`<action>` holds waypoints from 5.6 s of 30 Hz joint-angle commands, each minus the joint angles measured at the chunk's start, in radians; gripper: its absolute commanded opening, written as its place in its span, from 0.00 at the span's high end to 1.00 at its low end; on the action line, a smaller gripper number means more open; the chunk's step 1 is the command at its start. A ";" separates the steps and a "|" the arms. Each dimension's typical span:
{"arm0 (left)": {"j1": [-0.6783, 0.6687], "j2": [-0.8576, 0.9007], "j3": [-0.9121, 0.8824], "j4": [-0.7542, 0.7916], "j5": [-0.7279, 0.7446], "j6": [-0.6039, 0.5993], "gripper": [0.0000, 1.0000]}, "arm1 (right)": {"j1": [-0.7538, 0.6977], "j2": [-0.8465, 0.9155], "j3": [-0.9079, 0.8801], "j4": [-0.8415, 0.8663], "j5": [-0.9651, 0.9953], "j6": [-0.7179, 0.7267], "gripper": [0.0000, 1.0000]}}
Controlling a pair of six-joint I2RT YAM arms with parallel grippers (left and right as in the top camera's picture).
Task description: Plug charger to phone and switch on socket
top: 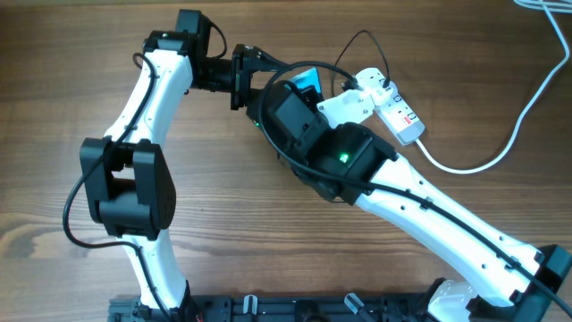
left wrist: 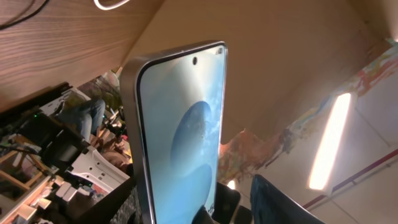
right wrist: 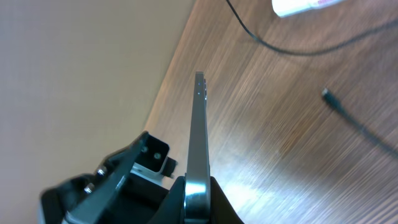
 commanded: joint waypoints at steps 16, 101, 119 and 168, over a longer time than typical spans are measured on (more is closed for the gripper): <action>0.005 -0.035 0.023 0.000 0.079 -0.003 0.54 | -0.001 -0.014 0.023 0.070 -0.088 0.272 0.94; 0.028 -0.359 0.021 -0.280 -1.639 -0.025 0.96 | -0.341 0.629 0.008 -0.138 -0.591 -1.015 0.54; 0.028 -0.359 0.021 -0.281 -1.639 -0.025 0.96 | -0.341 0.629 0.002 -0.099 -0.546 -1.060 0.71; 0.038 -0.359 0.021 0.138 -0.811 0.402 0.96 | -0.350 0.138 0.011 -0.200 -1.041 -1.406 0.95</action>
